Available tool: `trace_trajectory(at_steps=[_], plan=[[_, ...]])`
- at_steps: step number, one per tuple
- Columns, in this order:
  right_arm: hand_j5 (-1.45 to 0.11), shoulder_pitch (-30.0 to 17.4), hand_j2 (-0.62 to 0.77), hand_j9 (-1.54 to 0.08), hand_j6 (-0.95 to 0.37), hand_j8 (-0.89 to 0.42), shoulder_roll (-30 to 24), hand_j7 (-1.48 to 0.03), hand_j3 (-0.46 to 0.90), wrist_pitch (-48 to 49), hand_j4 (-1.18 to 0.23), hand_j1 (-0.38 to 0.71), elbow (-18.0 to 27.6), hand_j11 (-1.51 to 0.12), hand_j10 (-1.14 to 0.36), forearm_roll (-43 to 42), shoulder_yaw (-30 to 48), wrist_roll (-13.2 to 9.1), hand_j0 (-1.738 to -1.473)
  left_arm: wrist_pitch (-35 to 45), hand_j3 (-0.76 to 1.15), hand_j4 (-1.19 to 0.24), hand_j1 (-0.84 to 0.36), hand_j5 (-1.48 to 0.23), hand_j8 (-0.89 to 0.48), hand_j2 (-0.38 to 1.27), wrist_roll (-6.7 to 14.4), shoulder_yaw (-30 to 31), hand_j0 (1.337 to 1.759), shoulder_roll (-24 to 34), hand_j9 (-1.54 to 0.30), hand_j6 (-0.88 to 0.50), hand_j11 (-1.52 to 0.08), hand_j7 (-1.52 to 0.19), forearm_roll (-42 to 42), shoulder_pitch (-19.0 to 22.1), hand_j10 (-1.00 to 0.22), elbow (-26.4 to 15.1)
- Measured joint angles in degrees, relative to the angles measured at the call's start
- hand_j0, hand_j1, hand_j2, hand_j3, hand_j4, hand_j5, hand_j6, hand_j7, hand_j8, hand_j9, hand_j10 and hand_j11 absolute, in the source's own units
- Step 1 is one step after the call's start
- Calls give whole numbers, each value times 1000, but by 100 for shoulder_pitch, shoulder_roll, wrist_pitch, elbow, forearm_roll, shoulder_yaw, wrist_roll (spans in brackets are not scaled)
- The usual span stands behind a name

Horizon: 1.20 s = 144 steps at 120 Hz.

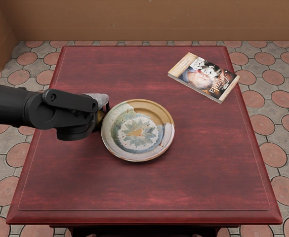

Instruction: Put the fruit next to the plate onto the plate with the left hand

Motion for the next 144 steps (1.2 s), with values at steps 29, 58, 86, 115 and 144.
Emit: trace_trajectory(at_steps=[29, 58, 86, 115, 144], plan=[[-38, 0, -6, -38, -30, -30, 0, -38, 0, 0, -30, -314, 0, -38, -29, 0, 0, 0, -1658, 13, 0, -498, -235, -649, -498, 145, -7, 6, 1658, 34, -650, -493, -650, -649, 99, 14, -498, 9], [-38, 0, -6, -38, -30, -30, 0, -38, 0, 0, -30, -314, 0, -38, -29, 0, 0, 0, -1658, 8, 0, -558, -279, -744, -503, 251, -10, 8, 1657, 35, -740, -461, -741, -741, 113, 14, -561, 15], [-38, 0, -6, -38, -30, -30, 0, -38, 0, 0, -30, -314, 0, -38, -29, 0, 0, 0, -1658, 3, 0, -649, -298, -851, -557, 467, -12, 7, 1656, 78, -858, -513, -860, -854, 123, 14, -645, 25], [-38, 0, -6, -38, -30, -30, 0, -38, 0, 0, -30, -314, 0, -38, -29, 0, 0, 0, -1658, -70, 0, -681, -313, -956, -539, 532, -15, 5, 1655, 205, -944, -471, -948, -941, 103, -18, -699, 21], [-38, 0, -6, -38, -30, -30, 0, -38, 0, 0, -30, -314, 0, -38, -29, 0, 0, 0, -1658, -231, 0, -677, -314, -979, -538, 543, -11, -4, 1656, 436, -953, -468, -956, -961, 81, -238, -710, -33]])
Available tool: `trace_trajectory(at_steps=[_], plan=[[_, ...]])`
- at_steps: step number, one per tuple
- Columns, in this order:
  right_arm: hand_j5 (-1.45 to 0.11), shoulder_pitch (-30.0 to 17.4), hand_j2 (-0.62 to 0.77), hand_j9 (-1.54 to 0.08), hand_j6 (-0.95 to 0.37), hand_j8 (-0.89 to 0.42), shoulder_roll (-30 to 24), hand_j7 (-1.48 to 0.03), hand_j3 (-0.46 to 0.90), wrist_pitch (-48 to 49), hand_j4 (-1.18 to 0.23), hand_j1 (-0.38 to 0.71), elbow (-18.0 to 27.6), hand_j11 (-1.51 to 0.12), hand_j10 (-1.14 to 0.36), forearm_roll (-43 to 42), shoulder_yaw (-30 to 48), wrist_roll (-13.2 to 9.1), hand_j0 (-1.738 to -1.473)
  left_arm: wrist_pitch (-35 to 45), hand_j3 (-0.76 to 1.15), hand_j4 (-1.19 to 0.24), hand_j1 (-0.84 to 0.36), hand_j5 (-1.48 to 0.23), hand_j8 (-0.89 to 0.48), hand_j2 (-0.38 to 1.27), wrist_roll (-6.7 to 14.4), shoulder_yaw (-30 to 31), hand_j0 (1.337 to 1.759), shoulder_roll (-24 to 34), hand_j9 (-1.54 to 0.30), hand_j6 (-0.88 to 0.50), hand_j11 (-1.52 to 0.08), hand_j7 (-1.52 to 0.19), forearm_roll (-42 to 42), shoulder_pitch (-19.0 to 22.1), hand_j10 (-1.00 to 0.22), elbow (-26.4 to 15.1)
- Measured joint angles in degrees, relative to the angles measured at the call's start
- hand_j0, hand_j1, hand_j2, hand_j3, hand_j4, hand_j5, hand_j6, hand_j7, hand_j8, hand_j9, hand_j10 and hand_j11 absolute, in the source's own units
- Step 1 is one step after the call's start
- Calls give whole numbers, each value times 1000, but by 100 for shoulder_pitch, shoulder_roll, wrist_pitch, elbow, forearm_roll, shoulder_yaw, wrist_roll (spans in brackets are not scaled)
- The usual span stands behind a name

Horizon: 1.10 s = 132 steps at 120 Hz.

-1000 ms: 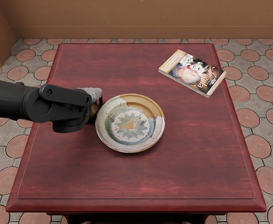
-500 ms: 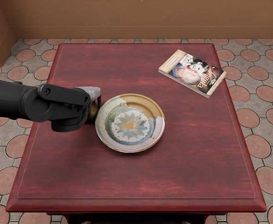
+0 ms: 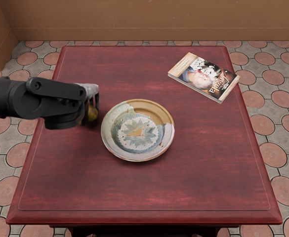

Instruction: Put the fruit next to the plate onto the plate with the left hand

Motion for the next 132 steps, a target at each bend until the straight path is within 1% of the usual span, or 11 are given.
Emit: trace_trajectory(at_steps=[29, 39, 44, 46, 49, 57, 79, 88, 98, 108, 132], plan=[[-38, 0, -6, -38, -30, -30, 0, -38, 0, -1, -30, -314, 0, -38, -29, 0, 0, 0, -1658, -99, 0, -655, -334, -993, -536, 583, -2, -11, 1656, 138, -954, -451, -957, -963, -56, -376, -713, -280], [-38, 0, -6, -38, -30, -30, 0, -38, 0, 0, -30, -314, 0, -38, -29, 0, 0, 0, -1658, -102, 0, -634, -348, -1002, -523, 584, -2, -16, 1656, 205, -956, -434, -959, -964, -68, -562, -713, -446], [-38, 0, -6, -38, -30, -30, 0, -38, 0, 0, -30, -314, 0, -38, -29, 0, 0, 0, -1658, -96, 0, -644, -330, -1002, -532, 561, -2, -19, 1656, 240, -956, -447, -960, -964, -82, -649, -713, -533], [-38, 0, -6, -38, -30, -30, 0, -38, 0, 0, -30, -314, 0, -38, -29, 0, 0, 0, -1658, -92, 0, -648, -334, -1002, -535, 585, -2, -20, 1656, 263, -956, -450, -960, -964, -100, -697, -713, -570], [-38, 0, -6, -38, -30, -30, 0, -38, 0, 0, -30, -314, 0, -38, -29, 0, 0, 0, -1658, -87, 0, -651, -337, -998, -531, 567, -1, -22, 1656, 274, -956, -452, -959, -962, -116, -753, -713, -627], [-38, 0, -6, -38, -30, -30, 0, -38, 0, 0, -30, -314, 0, -38, -29, 0, 0, 0, -1658, -80, 0, -647, -341, -998, -530, 587, -1, -26, 1656, 276, -956, -448, -959, -962, -157, -833, -714, -751], [-38, 0, -6, -38, -30, -30, 0, -38, 0, 0, -30, -314, 0, -38, -29, 0, 0, 0, -1658, -72, 0, -637, -359, -1004, -522, 605, 5, -48, 1656, 260, -955, -442, -959, -963, -321, -1237, -714, -1096], [-38, 0, -6, -38, -30, -30, 0, -38, 0, 0, -30, -314, 0, -38, -29, 0, 0, 0, -1658, -71, 0, -633, -360, -1001, -520, 602, 6, -53, 1656, 181, -955, -440, -958, -961, -443, -1400, -714, -1204], [-38, 0, -6, -38, -30, -30, 0, -38, 0, 0, -30, -314, 0, -38, -29, 0, 0, 0, -1658, -59, 0, -637, -360, -1000, -521, 617, 6, -64, 1657, -87, -954, -440, -957, -961, -521, -1496, -714, -1274], [-38, 0, -6, -38, -30, -30, 0, -38, 0, -1, -30, -314, 0, -38, -29, 0, 0, 0, -1658, -40, 0, -639, -361, -998, -522, 619, 8, -112, 1657, -316, -954, -443, -957, -960, -564, -1530, -713, -1305], [-38, 0, -6, -38, -30, -30, 0, -38, 0, -1, -30, -314, 0, -38, -29, 0, 0, 0, -1658, -15, 0, -631, -374, -1001, -523, 636, 11, -241, 1657, -640, -954, -433, -959, -960, -655, -1568, -710, -1312]])
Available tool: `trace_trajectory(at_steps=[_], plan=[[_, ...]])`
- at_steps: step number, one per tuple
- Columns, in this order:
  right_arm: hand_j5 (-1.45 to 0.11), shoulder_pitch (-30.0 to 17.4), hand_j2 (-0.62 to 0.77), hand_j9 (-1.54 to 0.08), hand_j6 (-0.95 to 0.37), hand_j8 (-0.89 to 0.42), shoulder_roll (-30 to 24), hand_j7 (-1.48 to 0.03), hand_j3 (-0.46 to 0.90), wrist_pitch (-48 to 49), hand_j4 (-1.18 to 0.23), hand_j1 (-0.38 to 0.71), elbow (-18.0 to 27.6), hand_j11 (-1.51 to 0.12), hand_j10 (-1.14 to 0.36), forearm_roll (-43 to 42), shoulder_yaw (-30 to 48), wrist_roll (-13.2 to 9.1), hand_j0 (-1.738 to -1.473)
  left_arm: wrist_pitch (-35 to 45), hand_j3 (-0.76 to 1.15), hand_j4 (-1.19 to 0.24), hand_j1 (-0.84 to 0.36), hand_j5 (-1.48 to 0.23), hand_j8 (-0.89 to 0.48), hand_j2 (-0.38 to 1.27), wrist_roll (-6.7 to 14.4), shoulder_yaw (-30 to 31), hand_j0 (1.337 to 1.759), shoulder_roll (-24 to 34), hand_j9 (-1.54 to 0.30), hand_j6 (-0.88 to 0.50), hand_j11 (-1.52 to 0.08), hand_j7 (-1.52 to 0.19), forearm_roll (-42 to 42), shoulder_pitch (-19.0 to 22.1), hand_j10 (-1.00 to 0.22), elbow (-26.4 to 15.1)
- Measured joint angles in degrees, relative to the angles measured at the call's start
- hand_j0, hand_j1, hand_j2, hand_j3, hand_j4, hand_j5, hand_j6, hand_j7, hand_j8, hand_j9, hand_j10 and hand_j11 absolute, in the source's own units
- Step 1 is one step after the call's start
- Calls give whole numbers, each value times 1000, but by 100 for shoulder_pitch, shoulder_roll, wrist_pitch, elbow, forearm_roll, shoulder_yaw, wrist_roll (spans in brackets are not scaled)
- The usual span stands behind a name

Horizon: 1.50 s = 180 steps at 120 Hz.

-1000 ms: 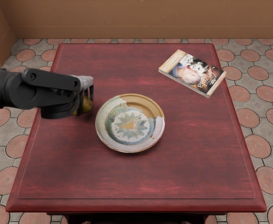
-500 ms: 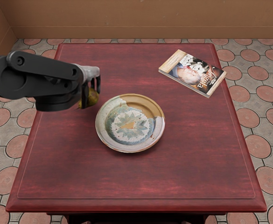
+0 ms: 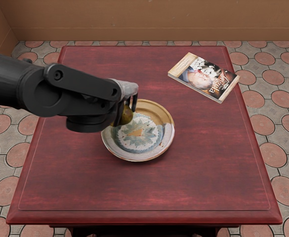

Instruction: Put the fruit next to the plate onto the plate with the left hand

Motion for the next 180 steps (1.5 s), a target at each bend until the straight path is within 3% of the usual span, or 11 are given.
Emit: trace_trajectory(at_steps=[41, 52, 70, 93, 116, 137, 159, 180], plan=[[-38, 0, -6, -38, -30, -30, 0, -38, 0, 0, -30, -314, 0, -38, -29, 0, 0, 0, -1658, 35, 0, -647, -363, -973, -538, 629, 12, -123, 1657, -481, -935, -459, -940, -935, -16, 95, -695, 206], [-38, 0, -6, -38, -30, -30, 0, -38, 0, 0, -30, -314, 0, -38, -29, 0, 0, 0, -1658, 37, 0, -610, -328, -885, -539, 520, 18, -132, 1657, -481, -858, -479, -863, -857, -9, 101, -641, 268], [-38, 0, -6, -38, -30, -30, 0, -38, 0, 0, -30, -314, 0, -38, -29, 0, 0, 0, -1658, 43, 0, -464, -181, -647, -430, 286, 24, -138, 1658, -481, -635, -401, -637, -634, -2, 114, -479, 363], [-38, 0, -6, -38, -30, -30, 0, -38, 0, 1, -30, -314, 0, -38, -29, 0, 0, 0, -1658, 38, 0, -240, 73, -329, -227, 124, 26, -244, 1658, -462, -324, -215, -324, -324, -3, 187, -246, 443], [-38, 0, -6, -38, -30, -30, 0, -38, 0, 1, -30, -314, 0, -38, -29, 0, 0, 0, -1658, -357, 0, -94, 241, -129, -89, 49, 21, -617, 1658, 628, -127, -85, -127, -127, -196, 212, -97, 410], [-38, 0, -6, -38, -30, -30, 0, -38, 0, 1, -30, -314, 0, -38, -30, 0, 0, 0, -1658, -1275, 0, -41, 303, -55, -39, 21, -9, -1260, 1658, 1801, -54, -37, -54, -54, -362, 833, -41, 289], [-38, 0, -6, -38, -30, -30, 0, -38, 0, 1, -30, -314, 0, -38, -29, 0, 0, 0, -1658, -2669, 0, -17, 331, -22, -17, 9, -470, -1951, 1658, 3431, -22, -16, -22, -22, -792, 1148, -17, 63], [-38, 0, -6, -38, -30, -30, 0, -38, 0, 1, -30, -314, 0, -38, -29, 0, 0, 0, -1658, -4095, 0, -8, 341, -10, -8, 4, -650, -2716, 1658, 4230, -9, -8, -9, -9, -1600, 1818, -8, -14]])
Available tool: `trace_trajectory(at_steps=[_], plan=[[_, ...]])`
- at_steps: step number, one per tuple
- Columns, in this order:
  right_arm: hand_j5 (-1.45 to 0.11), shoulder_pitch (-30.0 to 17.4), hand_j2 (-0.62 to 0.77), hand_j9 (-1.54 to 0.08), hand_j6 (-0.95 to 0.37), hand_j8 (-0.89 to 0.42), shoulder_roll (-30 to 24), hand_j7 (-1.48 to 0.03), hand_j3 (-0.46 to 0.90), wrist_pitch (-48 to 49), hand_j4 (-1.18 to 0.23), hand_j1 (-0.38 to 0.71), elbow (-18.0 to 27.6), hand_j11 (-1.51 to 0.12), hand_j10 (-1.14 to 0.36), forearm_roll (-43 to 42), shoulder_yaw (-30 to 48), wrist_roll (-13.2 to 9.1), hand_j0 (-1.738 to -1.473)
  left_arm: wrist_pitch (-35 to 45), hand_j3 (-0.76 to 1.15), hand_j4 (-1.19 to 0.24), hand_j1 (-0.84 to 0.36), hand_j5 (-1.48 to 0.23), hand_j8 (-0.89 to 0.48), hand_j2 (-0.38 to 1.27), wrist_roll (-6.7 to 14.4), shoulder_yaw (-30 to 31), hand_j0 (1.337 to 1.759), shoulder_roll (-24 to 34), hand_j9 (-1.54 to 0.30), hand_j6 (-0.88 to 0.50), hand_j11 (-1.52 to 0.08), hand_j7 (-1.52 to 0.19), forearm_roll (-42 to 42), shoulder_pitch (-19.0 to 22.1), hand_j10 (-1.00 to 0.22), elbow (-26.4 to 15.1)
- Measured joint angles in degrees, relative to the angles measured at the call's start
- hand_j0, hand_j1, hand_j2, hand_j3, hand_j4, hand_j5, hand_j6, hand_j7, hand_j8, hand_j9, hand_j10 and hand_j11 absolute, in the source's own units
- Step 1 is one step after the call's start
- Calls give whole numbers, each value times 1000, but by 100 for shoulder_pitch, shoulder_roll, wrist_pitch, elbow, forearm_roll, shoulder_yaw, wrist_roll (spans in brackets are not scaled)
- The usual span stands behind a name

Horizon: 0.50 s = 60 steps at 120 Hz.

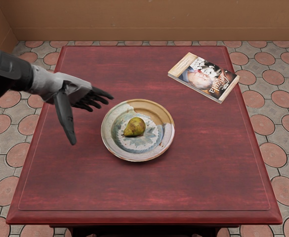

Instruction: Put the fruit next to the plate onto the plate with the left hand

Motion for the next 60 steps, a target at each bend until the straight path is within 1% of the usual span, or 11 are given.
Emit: trace_trajectory(at_steps=[11, 18, 26, 33, 40, 50, 60], plan=[[-38, 0, -6, -38, -30, -30, 0, -38, 0, 0, -30, -314, 0, -38, -29, 0, 0, 0, -1658, -462, 0, -6, 344, -6, -6, 2, -27, -424, 1658, 325, -6, -6, -6, -6, -405, 462, -6, -9], [-38, 0, -6, -38, -30, -30, 0, -38, 0, 0, -30, -314, 0, -38, -29, 0, 0, 0, -1658, -606, 0, -5, 346, -5, -5, 2, -36, -636, 1658, 519, -4, -5, -4, -5, -620, 696, -4, -7], [-38, 0, -6, -38, -30, -30, 0, -38, 0, 0, -30, -314, 0, -38, -29, 0, 0, 0, -1658, -697, 0, -4, 347, -3, -4, 1, -40, -876, 1658, 649, -3, -4, -3, -3, -934, 1077, -3, 3], [-38, 0, -6, -38, -30, -30, 0, -38, 0, 0, -30, -314, 0, -38, -29, 0, 0, 0, -1658, -741, 0, -3, 347, -3, -3, 1, -42, -1005, 1658, 701, -2, -3, -2, -2, -1120, 1177, -3, 50], [-38, 0, -6, -38, -30, -30, 0, -38, 0, 0, -30, -314, 0, -38, -29, 0, 0, 0, -1658, -766, 0, -2, 348, -2, -2, 1, -43, -1117, 1658, 874, -2, -2, -2, -2, -1227, 1289, -2, 104], [-38, 0, -6, -38, -30, -30, 0, -38, 0, 0, -30, -314, 0, -38, -29, 0, 0, 0, -1658, -785, 0, -2, 348, -1, -2, 0, -44, -1217, 1658, 888, -1, -2, -1, -1, -1305, 1415, -2, 167], [-38, 0, -6, -38, -30, -30, 0, -38, 0, 0, -30, -314, 0, -38, -29, 0, 0, 0, -1658, -793, 0, -1, 349, -1, -1, 0, -44, -1266, 1658, 887, -1, -1, -1, -1, -1339, 1444, -1, 262]])
